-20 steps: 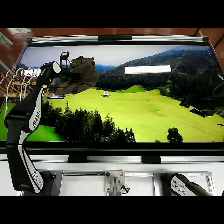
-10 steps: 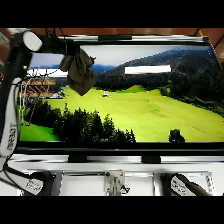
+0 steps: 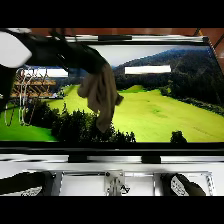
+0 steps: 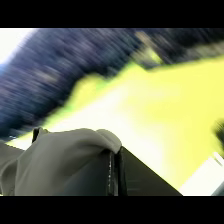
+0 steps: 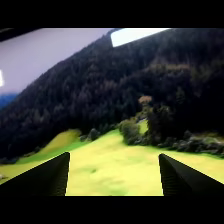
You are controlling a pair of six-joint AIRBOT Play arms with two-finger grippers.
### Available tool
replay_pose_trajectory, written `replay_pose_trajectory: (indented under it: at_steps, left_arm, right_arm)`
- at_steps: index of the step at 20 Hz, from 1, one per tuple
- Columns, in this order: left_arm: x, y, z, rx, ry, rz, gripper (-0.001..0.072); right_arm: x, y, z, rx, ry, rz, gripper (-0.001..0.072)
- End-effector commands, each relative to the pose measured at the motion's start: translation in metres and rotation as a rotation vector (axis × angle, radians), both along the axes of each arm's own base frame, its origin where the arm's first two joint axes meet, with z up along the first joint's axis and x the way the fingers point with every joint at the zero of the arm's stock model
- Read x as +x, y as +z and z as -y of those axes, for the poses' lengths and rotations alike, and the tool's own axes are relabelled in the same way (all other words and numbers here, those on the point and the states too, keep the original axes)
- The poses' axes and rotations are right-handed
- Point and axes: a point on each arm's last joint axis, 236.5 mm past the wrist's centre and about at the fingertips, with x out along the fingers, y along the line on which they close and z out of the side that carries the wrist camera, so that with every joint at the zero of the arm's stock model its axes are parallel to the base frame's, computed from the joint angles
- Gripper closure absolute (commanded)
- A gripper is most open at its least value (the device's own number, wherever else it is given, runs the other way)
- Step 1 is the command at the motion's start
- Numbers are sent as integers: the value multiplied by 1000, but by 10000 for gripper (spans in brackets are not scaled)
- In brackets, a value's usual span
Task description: Fold the shirts.
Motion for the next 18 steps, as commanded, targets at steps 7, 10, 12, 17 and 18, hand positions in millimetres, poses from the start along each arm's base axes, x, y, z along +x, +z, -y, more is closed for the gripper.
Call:
replay_pose_trajectory:
  at_steps: [7, 10, 12, 17, 18]
  left_arm:
    - [-74, -107, 110, 17, -96, -260, -13]
    - [-38, -104, -2, 239, 26, -288, 311]
    - [-31, -111, -89, 359, 158, -382, 308]
    - [-72, -198, -172, 276, 315, -661, 45]
    - [-84, -222, -164, 230, 297, -722, 45]
  right_arm:
    - [-63, -12, 39, -164, -142, -206, 35]
    - [-63, -37, 37, -131, -120, -307, 35]
    - [-63, -68, 28, -81, -80, -397, 35]
    - [-72, -180, -14, 120, 69, -648, 35]
    - [-76, -199, -29, 178, 111, -685, 35]
